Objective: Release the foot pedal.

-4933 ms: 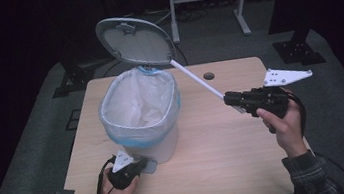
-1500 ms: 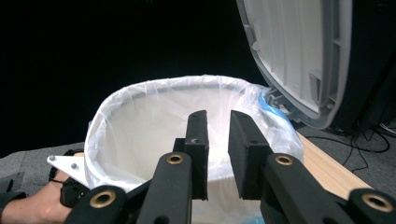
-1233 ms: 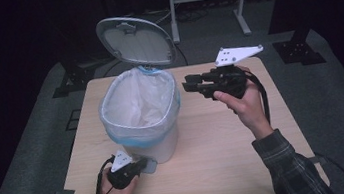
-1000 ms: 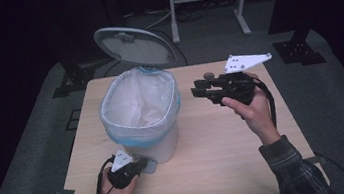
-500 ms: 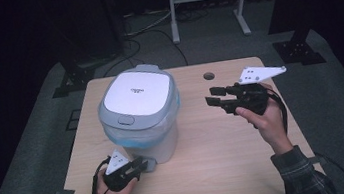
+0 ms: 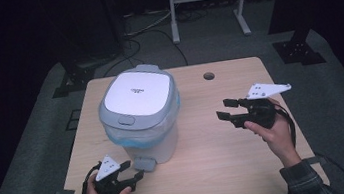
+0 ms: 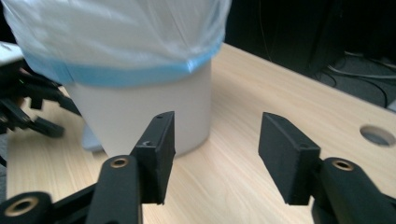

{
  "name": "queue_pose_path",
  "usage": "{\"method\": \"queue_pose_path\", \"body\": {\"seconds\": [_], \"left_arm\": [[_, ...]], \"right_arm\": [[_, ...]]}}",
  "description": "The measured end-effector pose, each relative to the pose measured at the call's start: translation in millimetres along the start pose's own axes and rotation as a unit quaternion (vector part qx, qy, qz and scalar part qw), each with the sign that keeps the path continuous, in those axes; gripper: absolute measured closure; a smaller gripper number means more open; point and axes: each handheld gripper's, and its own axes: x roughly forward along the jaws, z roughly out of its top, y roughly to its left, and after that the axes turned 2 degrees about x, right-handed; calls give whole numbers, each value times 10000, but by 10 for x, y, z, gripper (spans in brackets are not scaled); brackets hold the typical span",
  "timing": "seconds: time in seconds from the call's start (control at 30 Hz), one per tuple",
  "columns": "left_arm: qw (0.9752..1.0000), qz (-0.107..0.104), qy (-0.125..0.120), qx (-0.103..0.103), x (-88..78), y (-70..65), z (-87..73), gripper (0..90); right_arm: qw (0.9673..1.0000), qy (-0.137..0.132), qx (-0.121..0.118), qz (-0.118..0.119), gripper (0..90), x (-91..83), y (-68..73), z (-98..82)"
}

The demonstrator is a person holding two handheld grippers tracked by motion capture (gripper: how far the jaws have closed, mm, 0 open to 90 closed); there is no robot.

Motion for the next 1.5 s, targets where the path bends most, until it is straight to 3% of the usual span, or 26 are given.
{"method": "queue_pose_path", "body": {"seconds": [0.27, 0.43, 0.6, 0.87, 1.2, 1.5], "left_arm": [[9997, 184, 89, -98, -111, 87, -90, 221], [9995, 245, 168, -139, -125, 158, -146, 188], [9992, 270, 234, -182, -123, 201, -173, 171], [9977, 323, 575, -171, -93, 288, -252, 98], [9955, 363, 872, -93, -38, 344, -339, 92], [9960, 409, 797, 55, -9, 317, -356, 89]], "right_arm": [[9992, 292, 99, -251, 383, -23, -70, -340], [9980, 377, 139, -485, 363, -30, -121, -583], [9948, 702, 237, -694, 347, 1, -210, -843], [9880, 1258, 433, -779, 326, 31, -302, -1205], [9803, 1706, 378, -922, 310, 37, -297, -1427], [9803, 1690, 257, -988, 294, 43, -280, -1447]]}}
